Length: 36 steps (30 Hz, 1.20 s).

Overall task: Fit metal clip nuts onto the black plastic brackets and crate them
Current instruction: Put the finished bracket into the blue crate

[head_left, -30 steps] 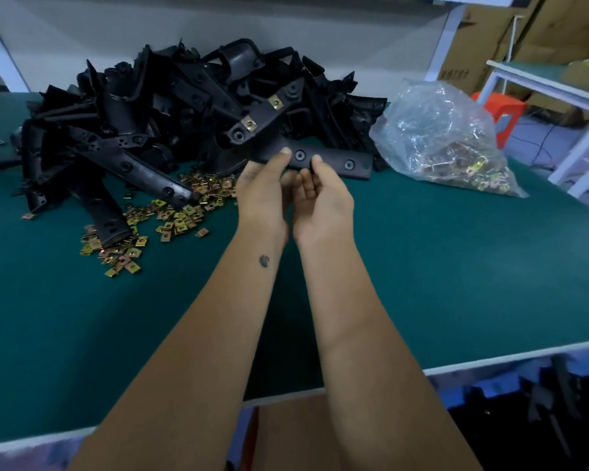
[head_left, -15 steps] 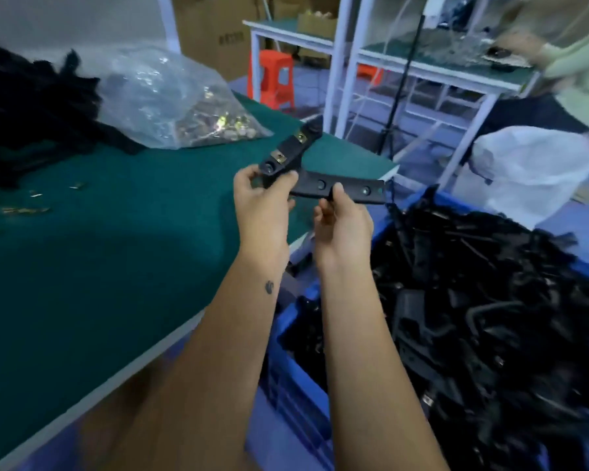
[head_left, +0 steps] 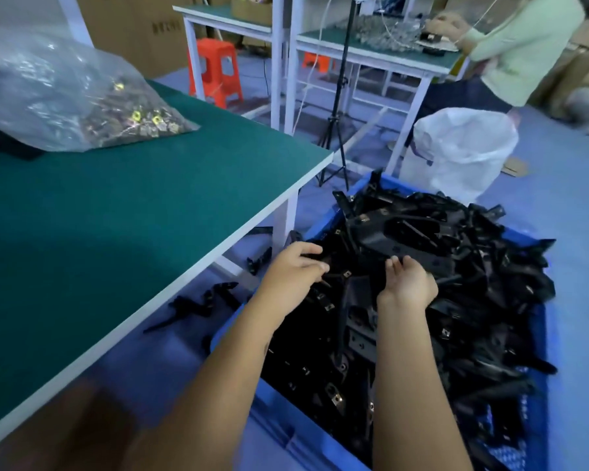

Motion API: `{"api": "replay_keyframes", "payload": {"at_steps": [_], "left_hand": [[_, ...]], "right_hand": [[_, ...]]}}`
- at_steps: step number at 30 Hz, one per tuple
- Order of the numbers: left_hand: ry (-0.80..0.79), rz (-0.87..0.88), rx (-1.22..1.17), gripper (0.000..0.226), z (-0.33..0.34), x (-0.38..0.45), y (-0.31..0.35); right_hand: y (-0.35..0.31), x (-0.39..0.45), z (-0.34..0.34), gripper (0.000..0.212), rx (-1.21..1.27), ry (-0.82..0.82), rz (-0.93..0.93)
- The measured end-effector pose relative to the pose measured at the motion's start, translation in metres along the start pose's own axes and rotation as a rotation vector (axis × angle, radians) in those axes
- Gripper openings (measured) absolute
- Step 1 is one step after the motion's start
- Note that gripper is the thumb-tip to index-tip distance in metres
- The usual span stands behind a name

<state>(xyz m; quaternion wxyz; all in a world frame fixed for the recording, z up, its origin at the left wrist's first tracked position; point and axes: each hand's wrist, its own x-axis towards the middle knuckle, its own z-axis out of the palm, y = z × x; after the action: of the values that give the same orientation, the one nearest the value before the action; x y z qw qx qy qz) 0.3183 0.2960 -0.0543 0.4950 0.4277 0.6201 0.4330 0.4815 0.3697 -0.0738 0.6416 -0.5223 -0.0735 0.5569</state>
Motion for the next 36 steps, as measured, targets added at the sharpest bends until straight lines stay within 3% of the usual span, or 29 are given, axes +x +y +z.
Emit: {"api": "replay_keyframes", "payload": {"at_steps": [2, 6, 8, 12, 17, 21, 24, 28, 32, 36], "left_hand": [[0.002, -0.016, -0.002, 0.014, -0.009, -0.001, 0.005], [0.026, 0.003, -0.059, 0.018, -0.025, -0.005, 0.024], [0.031, 0.024, -0.129, 0.02, -0.033, -0.009, 0.036], [0.112, 0.126, -0.271, 0.021, -0.06, -0.021, 0.059], [0.367, 0.232, -0.346, 0.025, -0.122, -0.041, 0.065], [0.635, 0.28, -0.4, 0.028, -0.194, -0.072, 0.046], [0.877, 0.25, -0.282, 0.03, -0.253, -0.105, 0.023], [1.08, 0.279, -0.194, 0.03, -0.31, -0.155, -0.01], [1.328, 0.104, 0.05, 0.034, -0.351, -0.194, -0.044], [1.456, 0.055, 0.0, 0.031, -0.38, -0.212, -0.053]], "right_hand": [[0.005, 0.0, 0.002, 0.044, 0.057, 0.031, 0.033], [0.026, -0.029, 0.03, 0.052, 0.15, 0.326, 0.009], [0.037, -0.05, 0.051, 0.05, 0.053, 0.314, -0.051], [0.059, -0.095, 0.094, 0.035, -0.026, 0.034, -0.256], [0.089, -0.177, 0.148, 0.032, -0.188, -0.437, -0.516], [0.124, -0.24, 0.18, 0.03, -0.28, -0.827, -0.523], [0.159, -0.279, 0.199, 0.025, -0.398, -1.098, -0.503], [0.214, -0.324, 0.209, 0.02, -0.682, -1.414, -0.536], [0.254, -0.344, 0.224, 0.022, -0.954, -1.649, -0.704], [0.276, -0.343, 0.252, 0.026, -1.04, -1.642, -0.93]]}}
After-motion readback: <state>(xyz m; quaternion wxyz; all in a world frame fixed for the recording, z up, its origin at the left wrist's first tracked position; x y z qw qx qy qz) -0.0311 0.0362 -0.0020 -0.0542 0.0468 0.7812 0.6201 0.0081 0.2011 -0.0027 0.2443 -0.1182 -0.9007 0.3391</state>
